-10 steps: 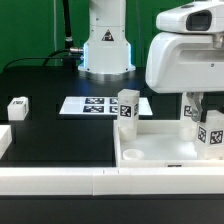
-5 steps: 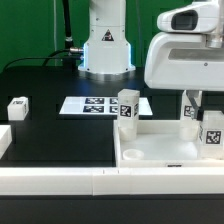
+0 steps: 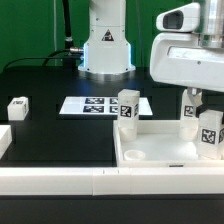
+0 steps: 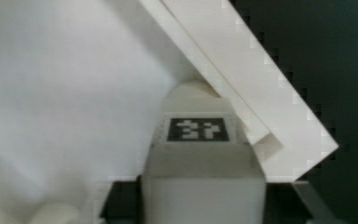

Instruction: Assemble square table

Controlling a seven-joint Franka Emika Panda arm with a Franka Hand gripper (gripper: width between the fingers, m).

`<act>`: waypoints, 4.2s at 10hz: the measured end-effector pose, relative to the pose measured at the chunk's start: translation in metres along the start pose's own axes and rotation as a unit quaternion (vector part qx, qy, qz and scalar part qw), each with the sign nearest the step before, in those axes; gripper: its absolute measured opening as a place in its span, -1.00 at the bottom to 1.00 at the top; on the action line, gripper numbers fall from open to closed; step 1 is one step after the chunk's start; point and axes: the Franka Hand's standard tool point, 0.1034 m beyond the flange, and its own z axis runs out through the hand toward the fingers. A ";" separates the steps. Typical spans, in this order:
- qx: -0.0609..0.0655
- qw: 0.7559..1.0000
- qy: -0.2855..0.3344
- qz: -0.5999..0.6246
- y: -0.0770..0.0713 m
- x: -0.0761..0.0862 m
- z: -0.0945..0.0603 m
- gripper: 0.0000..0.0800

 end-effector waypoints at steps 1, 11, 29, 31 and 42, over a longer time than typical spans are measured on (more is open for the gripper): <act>-0.001 0.998 -0.002 0.056 0.000 -0.001 0.000 -0.29; -0.005 0.992 -0.001 -0.129 -0.003 -0.004 -0.002 0.62; -0.013 0.949 0.009 -0.313 0.000 0.003 0.000 -0.29; -0.015 0.977 0.011 -0.213 0.004 0.008 0.000 -0.29; -0.004 0.983 0.007 -0.185 0.079 0.076 -0.097 0.61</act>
Offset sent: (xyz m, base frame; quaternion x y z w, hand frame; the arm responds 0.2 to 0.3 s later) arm 0.0000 0.0000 0.0000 0.0000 0.0000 0.1296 0.9916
